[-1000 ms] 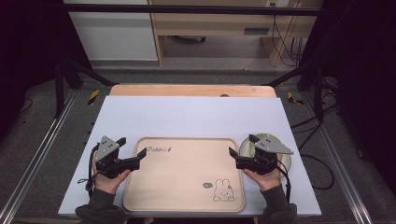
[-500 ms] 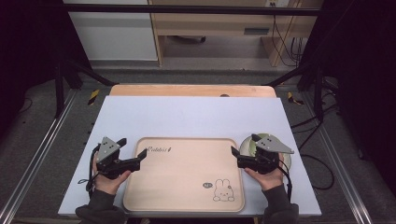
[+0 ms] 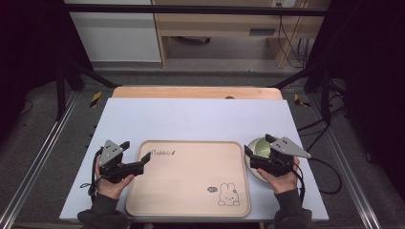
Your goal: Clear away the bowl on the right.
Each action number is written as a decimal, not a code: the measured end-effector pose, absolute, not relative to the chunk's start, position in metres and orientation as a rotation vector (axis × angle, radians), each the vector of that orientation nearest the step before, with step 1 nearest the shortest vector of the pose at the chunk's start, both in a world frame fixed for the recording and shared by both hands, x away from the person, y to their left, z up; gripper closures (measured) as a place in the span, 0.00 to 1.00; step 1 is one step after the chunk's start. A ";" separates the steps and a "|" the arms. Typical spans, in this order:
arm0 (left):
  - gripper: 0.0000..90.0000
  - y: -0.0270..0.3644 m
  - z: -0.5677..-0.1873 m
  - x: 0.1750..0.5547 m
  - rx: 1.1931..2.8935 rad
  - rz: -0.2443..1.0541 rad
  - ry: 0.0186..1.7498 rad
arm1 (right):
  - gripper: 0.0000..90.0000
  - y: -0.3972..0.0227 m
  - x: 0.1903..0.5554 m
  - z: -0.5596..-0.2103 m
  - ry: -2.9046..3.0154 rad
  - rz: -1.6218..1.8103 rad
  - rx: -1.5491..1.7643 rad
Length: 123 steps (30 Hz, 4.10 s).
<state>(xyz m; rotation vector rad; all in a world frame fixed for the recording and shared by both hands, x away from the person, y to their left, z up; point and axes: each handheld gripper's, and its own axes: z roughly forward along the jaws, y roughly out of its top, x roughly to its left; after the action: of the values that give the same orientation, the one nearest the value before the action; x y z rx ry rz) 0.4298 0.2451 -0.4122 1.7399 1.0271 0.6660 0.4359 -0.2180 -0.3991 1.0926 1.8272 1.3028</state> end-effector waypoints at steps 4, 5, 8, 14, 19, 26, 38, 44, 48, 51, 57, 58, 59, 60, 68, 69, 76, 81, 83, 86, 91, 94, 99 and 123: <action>0.14 0.246 -0.412 0.430 1.737 0.666 1.027 | 0.18 -0.223 0.435 -0.397 1.814 1.307 1.089; 0.14 0.246 -0.412 0.430 1.737 0.666 1.028 | 0.18 -0.225 0.435 -0.397 1.813 1.298 1.102; 0.14 0.245 -0.412 0.430 1.738 0.666 1.028 | 0.18 -0.228 0.436 -0.397 1.812 1.292 1.114; 0.14 0.245 -0.413 0.430 1.742 0.667 1.027 | 0.18 -0.236 0.437 -0.396 1.824 1.249 1.155; 0.14 0.245 -0.413 0.430 1.748 0.666 1.025 | 0.20 -0.242 0.438 -0.396 1.817 1.231 1.205; 0.14 0.245 -0.413 0.430 1.750 0.665 1.024 | 0.22 -0.249 0.440 -0.396 1.810 1.205 1.254; 0.14 0.245 -0.414 0.431 1.748 0.664 1.027 | 0.28 -0.266 0.445 -0.400 1.818 1.125 1.355; 0.14 0.245 -0.414 0.431 1.749 0.665 1.028 | 0.31 -0.271 0.449 -0.404 1.818 1.060 1.392; 0.14 0.245 -0.414 0.431 1.753 0.667 1.028 | 0.32 -0.276 0.450 -0.406 1.809 1.031 1.424; 0.14 0.245 -0.414 0.431 1.755 0.667 1.028 | 0.33 -0.281 0.451 -0.408 1.804 1.019 1.443; 0.14 0.244 -0.415 0.431 1.762 0.665 1.028 | 0.35 -0.285 0.453 -0.411 1.808 0.989 1.476; 0.14 0.244 -0.416 0.431 1.763 0.667 1.026 | 0.37 -0.287 0.454 -0.413 1.809 0.980 1.496; 0.14 0.243 -0.416 0.431 1.768 0.665 1.026 | 0.38 -0.288 0.454 -0.414 1.809 0.981 1.499; 0.14 0.243 -0.416 0.431 1.768 0.665 1.026 | 0.38 -0.288 0.454 -0.414 1.809 0.981 1.499; 0.14 0.243 -0.416 0.432 1.770 0.666 1.025 | 0.42 -0.295 0.458 -0.421 1.820 0.945 1.559; 0.14 0.243 -0.416 0.432 1.771 0.667 1.025 | 0.42 -0.295 0.458 -0.421 1.822 0.941 1.561; 0.14 0.242 -0.417 0.432 1.772 0.666 1.024 | 0.44 -0.298 0.460 -0.425 1.835 0.920 1.585; 0.14 0.242 -0.417 0.432 1.772 0.665 1.025 | 0.46 -0.300 0.462 -0.429 1.859 0.904 1.602; 0.14 0.242 -0.417 0.432 1.774 0.665 1.025 | 0.46 -0.299 0.463 -0.430 1.856 0.904 1.628; 0.14 0.242 -0.417 0.432 1.776 0.666 1.024 | 0.47 -0.301 0.464 -0.431 1.863 0.898 1.616; 0.14 0.242 -0.417 0.432 1.777 0.666 1.024 | 0.49 -0.302 0.466 -0.434 1.877 0.875 1.643; 0.14 0.242 -0.417 0.432 1.777 0.666 1.024 | 0.50 -0.303 0.466 -0.435 1.879 0.872 1.658; 0.14 0.242 -0.417 0.432 1.780 0.665 1.025 | 0.56 -0.306 0.468 -0.438 1.890 0.859 1.696; 0.14 0.241 -0.418 0.433 1.781 0.666 1.026 | 0.78 -0.308 0.475 -0.443 1.931 0.830 1.806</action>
<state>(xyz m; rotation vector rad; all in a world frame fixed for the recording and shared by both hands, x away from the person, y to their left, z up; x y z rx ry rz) 0.4326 0.2413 -0.4183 1.7810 1.0264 0.6664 0.4751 -0.3085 -0.4426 1.8056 1.9307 0.8302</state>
